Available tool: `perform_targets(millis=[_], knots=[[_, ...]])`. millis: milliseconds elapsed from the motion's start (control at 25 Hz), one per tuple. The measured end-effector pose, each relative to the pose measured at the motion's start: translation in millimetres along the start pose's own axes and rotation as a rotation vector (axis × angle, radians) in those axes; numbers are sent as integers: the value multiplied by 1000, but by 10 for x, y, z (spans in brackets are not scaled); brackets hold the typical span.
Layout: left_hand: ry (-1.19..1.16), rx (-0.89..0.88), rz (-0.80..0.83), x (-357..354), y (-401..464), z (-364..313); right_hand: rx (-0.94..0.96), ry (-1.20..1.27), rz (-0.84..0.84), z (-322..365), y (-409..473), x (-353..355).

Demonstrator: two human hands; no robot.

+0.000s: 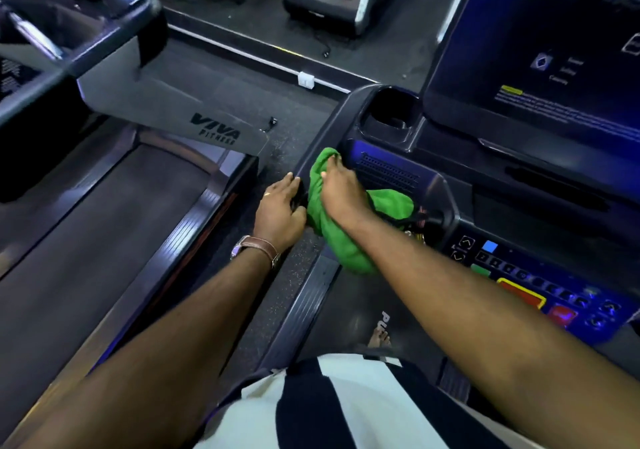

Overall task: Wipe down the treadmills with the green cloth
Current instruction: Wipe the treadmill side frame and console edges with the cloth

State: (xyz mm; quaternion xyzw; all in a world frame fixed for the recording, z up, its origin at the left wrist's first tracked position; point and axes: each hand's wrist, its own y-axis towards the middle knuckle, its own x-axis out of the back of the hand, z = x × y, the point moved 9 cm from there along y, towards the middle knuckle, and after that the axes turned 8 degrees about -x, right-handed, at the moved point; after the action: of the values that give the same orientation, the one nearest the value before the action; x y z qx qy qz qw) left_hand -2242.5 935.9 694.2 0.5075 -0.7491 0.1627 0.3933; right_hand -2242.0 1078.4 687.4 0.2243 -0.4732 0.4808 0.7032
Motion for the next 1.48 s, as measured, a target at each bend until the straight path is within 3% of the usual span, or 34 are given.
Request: perform_targets(millis=[160, 240, 360, 440, 520, 600, 760, 880, 960, 1080, 1200, 1360, 1480], knots=[[67, -76, -113, 145, 106, -144, 50, 50, -216, -166, 305, 745], [84, -84, -99, 95, 282, -200, 220, -251, -294, -57, 412, 774], [85, -101, -45, -25, 588, -254, 467, -667, 25, -170, 486, 231], [93, -80, -48, -61, 726, -199, 622, -683, 203, -432, 478, 234], [97, -67, -48, -126, 767, -150, 716, -778, 253, -612, 422, 280], [110, -47, -50, -163, 789, -140, 734, -714, 190, -494, 423, 272], [164, 2, -25, -157, 922, -153, 642, -438, 87, -364, 420, 357], [181, 16, 2, -184, 1004, -169, 351, -153, -34, -681, 651, 670], [223, 36, 16, -236, 1092, -192, 308, 8, -29, -399, 745, 506], [211, 73, 42, -297, 1242, -157, 391, 18, 75, 61, 732, 199], [106, 116, 11, -299, 1288, -78, 412, -114, 65, -93, 855, 332], [103, 138, -33, -289, 1194, -99, 91, -49, -18, 66, 1440, 469], [139, 114, -53, -254, 1179, -145, -50, 16, -104, -119, 1769, 518]])
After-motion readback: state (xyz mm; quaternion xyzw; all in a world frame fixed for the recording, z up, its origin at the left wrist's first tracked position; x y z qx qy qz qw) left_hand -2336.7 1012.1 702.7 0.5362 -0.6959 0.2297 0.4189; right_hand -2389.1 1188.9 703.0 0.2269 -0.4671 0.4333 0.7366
